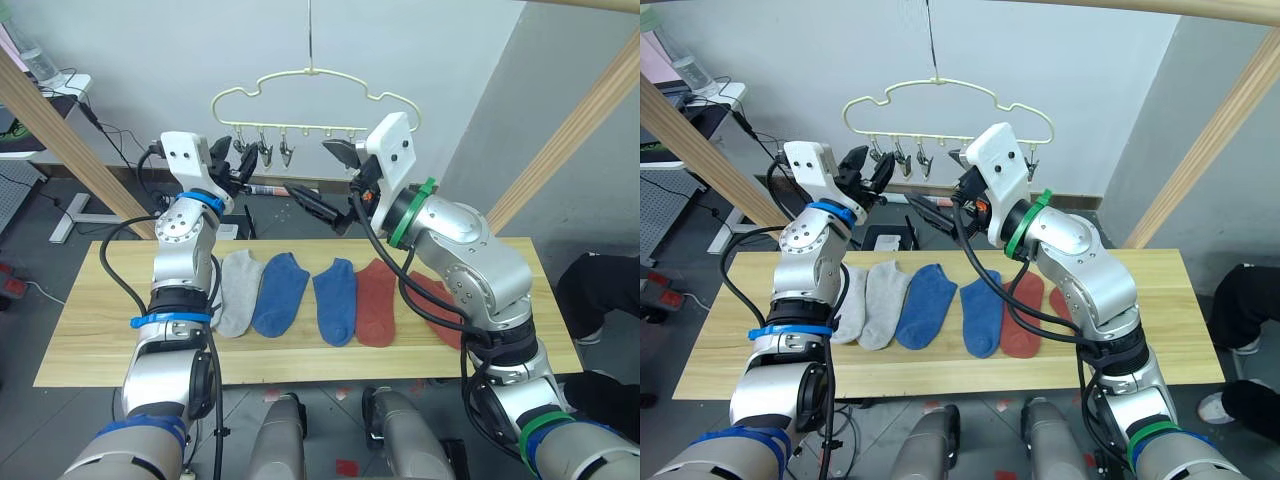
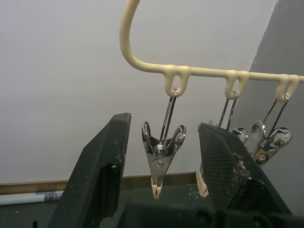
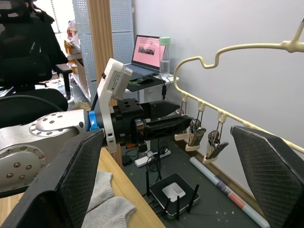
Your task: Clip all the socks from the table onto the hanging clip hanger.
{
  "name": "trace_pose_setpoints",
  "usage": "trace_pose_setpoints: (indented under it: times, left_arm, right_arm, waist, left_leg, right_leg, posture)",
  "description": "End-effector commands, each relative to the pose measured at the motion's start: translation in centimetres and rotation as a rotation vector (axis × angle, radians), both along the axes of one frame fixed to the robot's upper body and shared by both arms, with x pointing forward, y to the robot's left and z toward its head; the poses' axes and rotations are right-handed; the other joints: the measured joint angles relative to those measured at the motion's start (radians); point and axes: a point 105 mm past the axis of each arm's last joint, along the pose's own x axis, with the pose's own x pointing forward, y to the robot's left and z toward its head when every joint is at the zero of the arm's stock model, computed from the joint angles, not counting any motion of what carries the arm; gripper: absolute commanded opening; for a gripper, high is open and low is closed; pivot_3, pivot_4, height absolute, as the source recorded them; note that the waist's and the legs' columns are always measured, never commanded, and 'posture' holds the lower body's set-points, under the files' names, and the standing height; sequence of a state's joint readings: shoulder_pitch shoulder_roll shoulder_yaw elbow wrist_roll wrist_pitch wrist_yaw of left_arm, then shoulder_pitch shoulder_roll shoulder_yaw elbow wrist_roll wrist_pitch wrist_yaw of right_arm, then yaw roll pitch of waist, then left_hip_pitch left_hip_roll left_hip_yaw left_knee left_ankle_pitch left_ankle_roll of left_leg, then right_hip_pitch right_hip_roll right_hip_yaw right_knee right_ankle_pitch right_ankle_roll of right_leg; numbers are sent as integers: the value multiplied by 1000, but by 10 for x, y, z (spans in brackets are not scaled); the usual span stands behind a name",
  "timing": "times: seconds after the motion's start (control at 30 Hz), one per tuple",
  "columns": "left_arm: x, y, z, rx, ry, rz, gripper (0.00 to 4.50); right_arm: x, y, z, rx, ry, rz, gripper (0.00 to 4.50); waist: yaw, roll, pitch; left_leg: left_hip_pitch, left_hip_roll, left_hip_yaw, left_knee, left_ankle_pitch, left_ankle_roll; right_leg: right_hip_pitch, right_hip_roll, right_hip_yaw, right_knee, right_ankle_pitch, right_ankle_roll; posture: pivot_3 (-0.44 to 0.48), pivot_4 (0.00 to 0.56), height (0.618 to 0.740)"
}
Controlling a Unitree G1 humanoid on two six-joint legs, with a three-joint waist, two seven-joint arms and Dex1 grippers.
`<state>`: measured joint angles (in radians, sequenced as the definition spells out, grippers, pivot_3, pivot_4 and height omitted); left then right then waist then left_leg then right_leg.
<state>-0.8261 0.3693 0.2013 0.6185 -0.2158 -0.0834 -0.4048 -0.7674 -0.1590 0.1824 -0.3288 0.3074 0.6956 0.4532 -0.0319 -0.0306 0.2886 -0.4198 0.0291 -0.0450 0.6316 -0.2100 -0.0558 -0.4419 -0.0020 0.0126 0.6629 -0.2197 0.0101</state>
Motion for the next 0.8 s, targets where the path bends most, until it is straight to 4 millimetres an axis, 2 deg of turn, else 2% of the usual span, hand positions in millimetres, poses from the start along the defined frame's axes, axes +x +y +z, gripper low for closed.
trace_pose_setpoints:
  times: [0.03, 0.47, 0.57, 0.73, 0.8]
  left_arm:
    - [-1, -1, 16, 17, -61, -1, 2464]
    - [0, 2, 21, 14, -80, 15, 2464]
    - [0, 0, 21, 17, -87, 9, 1909]
    - [0, -1, 22, 15, -91, 5, 557]
    - [0, 0, 24, 15, -95, 4, 263]
  right_arm:
    - [-10, 0, 17, 29, -69, 18, 4500]
    - [-10, 0, 17, 26, -66, 14, 4500]
    - [-10, -1, 16, 23, -63, 13, 4500]
    - [-10, 0, 15, 23, -58, 13, 4500]
    - [-9, 0, 14, 26, -53, 12, 4500]
  waist:
    - [0, 0, 0]
    - [0, 0, 0]
    - [0, 0, 0]
    - [0, 0, 0]
    - [0, 0, 0]
  left_leg:
    - [0, 0, 0, 0, 0, 0]
    - [0, 0, 0, 0, 0, 0]
    - [0, 0, 0, 0, 0, 0]
    - [0, 0, 0, 0, 0, 0]
    - [0, 0, 0, 0, 0, 0]
  right_leg:
    - [0, 0, 0, 0, 0, 0]
    - [0, 0, 0, 0, 0, 0]
    - [0, 0, 0, 0, 0, 0]
    - [0, 0, 0, 0, 0, 0]
    - [0, 0, 0, 0, 0, 0]
  posture:
    - [-30, 258, 740]
    - [-32, 266, 740]
    - [-32, 266, 740]
    - [-28, 268, 740]
    - [-28, 268, 740]
